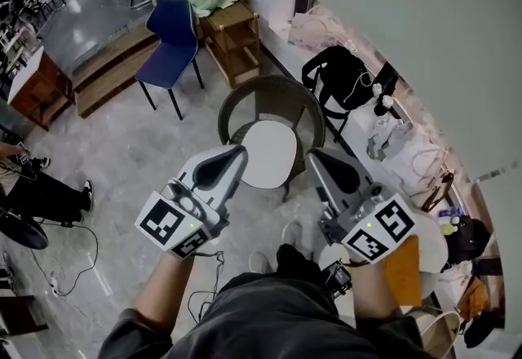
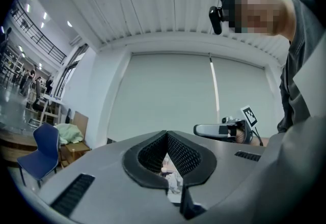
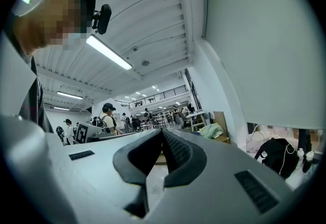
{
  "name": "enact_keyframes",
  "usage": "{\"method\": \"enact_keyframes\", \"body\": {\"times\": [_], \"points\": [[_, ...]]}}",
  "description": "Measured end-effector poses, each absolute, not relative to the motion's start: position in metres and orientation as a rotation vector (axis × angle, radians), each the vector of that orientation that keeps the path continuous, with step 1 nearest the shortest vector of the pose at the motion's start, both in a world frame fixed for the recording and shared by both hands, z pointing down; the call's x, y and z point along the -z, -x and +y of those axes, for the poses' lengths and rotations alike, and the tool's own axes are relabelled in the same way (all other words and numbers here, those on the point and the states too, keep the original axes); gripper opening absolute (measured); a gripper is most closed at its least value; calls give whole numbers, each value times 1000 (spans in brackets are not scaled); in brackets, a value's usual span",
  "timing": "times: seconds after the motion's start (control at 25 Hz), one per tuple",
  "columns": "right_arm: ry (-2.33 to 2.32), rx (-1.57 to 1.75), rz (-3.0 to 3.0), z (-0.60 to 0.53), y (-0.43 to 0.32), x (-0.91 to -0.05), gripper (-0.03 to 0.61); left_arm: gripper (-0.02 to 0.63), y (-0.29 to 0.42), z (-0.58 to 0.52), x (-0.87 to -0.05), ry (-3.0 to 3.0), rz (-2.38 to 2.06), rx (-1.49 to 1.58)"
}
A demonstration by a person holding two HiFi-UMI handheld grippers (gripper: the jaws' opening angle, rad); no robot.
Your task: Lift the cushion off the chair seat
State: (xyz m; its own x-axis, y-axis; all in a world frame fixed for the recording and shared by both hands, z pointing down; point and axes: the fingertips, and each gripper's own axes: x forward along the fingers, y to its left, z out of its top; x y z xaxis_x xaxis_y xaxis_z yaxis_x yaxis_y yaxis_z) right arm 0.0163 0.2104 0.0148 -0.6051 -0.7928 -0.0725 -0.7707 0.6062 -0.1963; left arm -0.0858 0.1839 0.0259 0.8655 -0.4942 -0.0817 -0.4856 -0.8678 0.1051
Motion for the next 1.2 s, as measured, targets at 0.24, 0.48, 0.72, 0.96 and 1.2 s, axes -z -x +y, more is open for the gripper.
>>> {"method": "enact_keyframes", "body": {"times": [0.24, 0.48, 0.72, 0.96, 1.2], "points": [[1308, 262, 2684, 164, -31, -34, 12, 11, 72, 140, -45, -2925, -789, 137], [1278, 307, 2714, 103, -48, -53, 12, 11, 53, 85, -63, -2885, -830, 123], [1239, 363, 2750, 44, -71, -77, 12, 11, 29, 31, -84, -2835, -886, 101], [1204, 443, 2797, -10, -91, -109, 12, 11, 11, -17, -115, -2765, -949, 60], [1216, 540, 2827, -52, -106, -161, 12, 11, 3, -51, -167, -2674, -1000, 29]]}}
